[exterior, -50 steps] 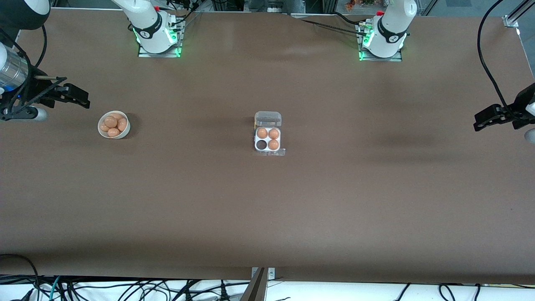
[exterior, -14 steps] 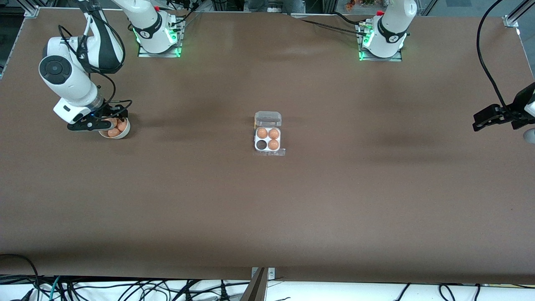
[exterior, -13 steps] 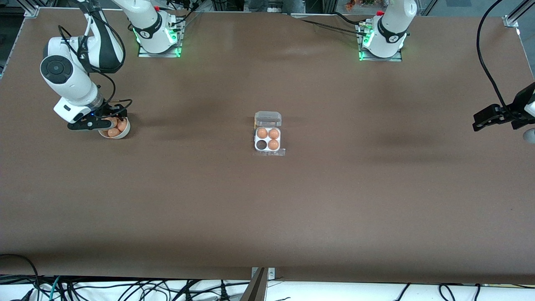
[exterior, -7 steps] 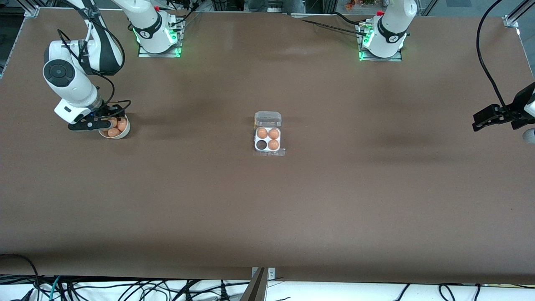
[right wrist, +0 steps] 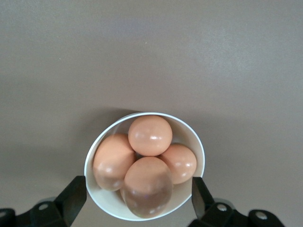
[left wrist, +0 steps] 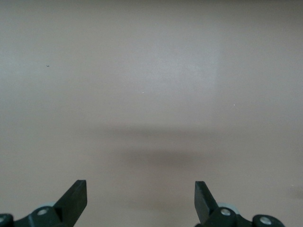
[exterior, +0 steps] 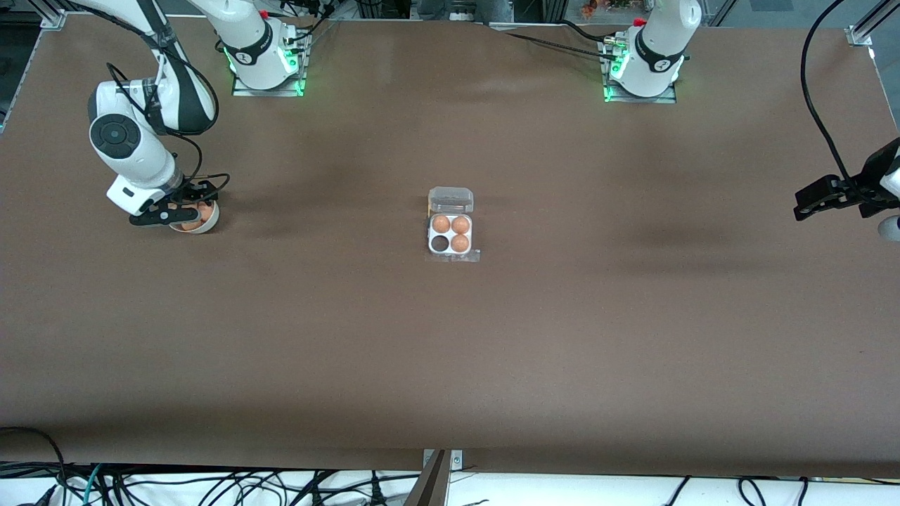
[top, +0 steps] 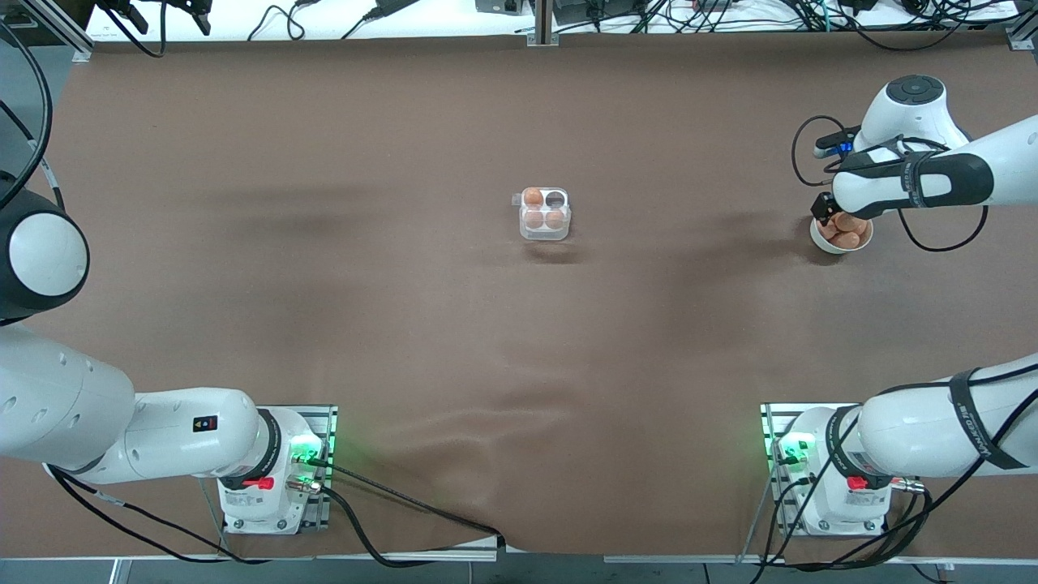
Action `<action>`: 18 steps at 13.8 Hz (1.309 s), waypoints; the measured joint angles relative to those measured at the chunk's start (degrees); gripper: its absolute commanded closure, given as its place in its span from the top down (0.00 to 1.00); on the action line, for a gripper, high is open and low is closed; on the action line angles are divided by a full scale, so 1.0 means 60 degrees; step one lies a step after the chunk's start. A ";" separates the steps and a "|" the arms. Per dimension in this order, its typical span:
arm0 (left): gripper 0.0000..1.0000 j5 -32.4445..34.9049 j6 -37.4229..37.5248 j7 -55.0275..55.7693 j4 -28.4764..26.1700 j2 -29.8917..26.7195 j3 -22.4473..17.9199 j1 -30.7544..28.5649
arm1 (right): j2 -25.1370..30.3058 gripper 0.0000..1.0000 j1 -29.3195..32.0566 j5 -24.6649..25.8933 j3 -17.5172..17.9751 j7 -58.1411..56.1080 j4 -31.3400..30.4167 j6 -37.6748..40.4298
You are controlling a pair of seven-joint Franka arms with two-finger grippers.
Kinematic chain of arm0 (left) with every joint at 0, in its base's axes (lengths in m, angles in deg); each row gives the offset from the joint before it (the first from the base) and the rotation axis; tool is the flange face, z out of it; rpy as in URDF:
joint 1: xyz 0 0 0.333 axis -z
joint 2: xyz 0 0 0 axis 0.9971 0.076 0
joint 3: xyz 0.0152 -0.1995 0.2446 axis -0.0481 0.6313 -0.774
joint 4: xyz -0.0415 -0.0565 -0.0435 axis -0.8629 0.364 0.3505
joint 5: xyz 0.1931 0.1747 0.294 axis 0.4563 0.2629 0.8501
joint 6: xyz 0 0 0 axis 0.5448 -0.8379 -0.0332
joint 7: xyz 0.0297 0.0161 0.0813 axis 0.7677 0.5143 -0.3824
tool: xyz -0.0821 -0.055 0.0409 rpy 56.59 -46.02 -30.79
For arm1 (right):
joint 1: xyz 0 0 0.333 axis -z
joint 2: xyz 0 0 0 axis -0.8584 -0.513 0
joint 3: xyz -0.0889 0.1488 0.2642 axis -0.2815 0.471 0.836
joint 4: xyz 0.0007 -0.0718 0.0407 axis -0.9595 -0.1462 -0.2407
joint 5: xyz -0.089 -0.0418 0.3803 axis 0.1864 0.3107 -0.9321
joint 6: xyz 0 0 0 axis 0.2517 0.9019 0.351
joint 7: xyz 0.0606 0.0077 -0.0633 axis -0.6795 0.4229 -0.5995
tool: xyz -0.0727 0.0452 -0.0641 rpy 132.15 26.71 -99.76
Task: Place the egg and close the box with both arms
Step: 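Close the right gripper on a brown egg in the bowl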
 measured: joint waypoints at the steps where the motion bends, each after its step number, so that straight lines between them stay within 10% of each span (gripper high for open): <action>1: 1.00 0.0000 0.0000 0.0000 0.0000 0.0000 0.0003 0.0005 | -0.0011 0.84 0.0000 0.0018 -0.0004 0.0000 0.0000 0.0000; 7: 1.00 0.0000 0.0000 0.0000 0.0000 0.0000 0.0035 0.0011 | -0.0094 0.61 0.0002 0.0149 -0.0236 -0.0255 0.0000 -0.0006; 18: 1.00 0.0000 0.0000 0.0000 0.0000 0.0000 0.0059 0.0011 | -0.0192 0.54 -0.0002 0.0155 -0.0235 -0.0276 0.0042 -0.0081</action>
